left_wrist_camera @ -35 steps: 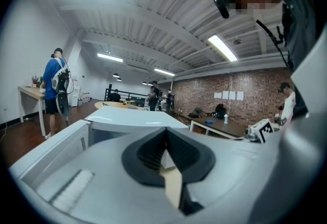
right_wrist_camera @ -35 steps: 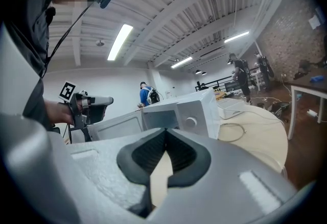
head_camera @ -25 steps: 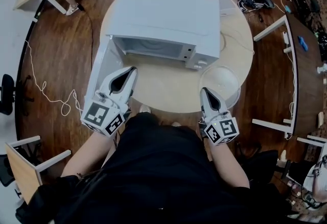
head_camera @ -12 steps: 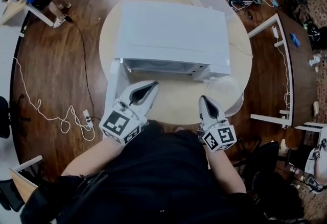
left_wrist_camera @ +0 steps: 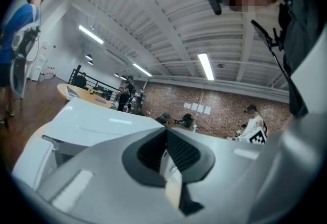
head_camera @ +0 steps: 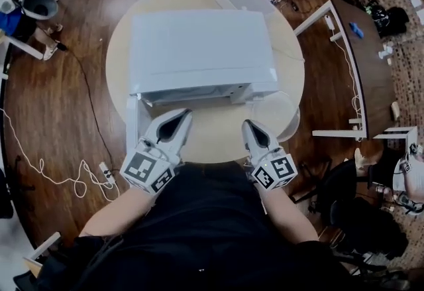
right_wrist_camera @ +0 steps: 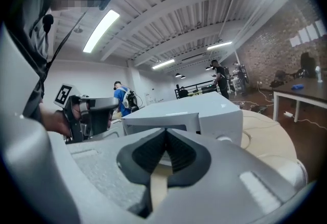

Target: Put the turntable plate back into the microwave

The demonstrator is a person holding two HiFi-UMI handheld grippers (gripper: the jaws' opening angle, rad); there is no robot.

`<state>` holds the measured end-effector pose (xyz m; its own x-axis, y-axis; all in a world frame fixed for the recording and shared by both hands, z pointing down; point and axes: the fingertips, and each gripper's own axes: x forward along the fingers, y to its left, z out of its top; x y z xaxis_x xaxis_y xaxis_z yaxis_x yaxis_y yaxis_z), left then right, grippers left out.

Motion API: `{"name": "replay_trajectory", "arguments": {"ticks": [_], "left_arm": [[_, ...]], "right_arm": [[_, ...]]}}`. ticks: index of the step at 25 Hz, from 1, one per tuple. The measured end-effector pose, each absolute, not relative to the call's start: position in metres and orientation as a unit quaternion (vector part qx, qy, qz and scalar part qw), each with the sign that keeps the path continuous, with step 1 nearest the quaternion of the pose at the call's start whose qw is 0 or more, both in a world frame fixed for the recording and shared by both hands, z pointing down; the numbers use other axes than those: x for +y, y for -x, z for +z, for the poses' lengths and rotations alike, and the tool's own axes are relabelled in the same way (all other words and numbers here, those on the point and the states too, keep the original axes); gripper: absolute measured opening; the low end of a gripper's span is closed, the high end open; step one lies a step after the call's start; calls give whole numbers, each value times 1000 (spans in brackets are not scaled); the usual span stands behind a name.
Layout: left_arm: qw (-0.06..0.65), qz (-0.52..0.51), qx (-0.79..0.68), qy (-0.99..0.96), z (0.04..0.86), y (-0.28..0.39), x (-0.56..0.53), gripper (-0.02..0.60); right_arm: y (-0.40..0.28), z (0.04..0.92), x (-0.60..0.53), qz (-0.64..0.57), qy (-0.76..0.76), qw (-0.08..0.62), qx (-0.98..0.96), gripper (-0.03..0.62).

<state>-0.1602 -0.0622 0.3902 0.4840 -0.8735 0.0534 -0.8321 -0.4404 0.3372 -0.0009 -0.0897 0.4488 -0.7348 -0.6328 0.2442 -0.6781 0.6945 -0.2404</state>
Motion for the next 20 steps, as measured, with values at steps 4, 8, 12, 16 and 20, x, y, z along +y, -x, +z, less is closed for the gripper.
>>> {"name": "replay_trajectory", "arguments": {"ticks": [4, 8, 12, 16, 20], "left_arm": [[143, -59, -545, -824, 383, 187, -66, 3], [118, -66, -566, -813, 387, 192, -70, 3], [139, -62, -578, -802, 392, 187, -71, 3], [131, -55, -582, -801, 382, 189, -82, 3], [118, -49, -581, -804, 369, 183, -90, 3]], "right_arm": [[7, 449, -100, 161, -340, 40, -926, 0], [-4, 471, -124, 149, -349, 52, -924, 0], [-24, 470, -142, 153, -358, 46, -920, 0], [-36, 460, -154, 132, -351, 40, -926, 0], [-54, 460, -157, 125, -347, 35, -929, 0]]}}
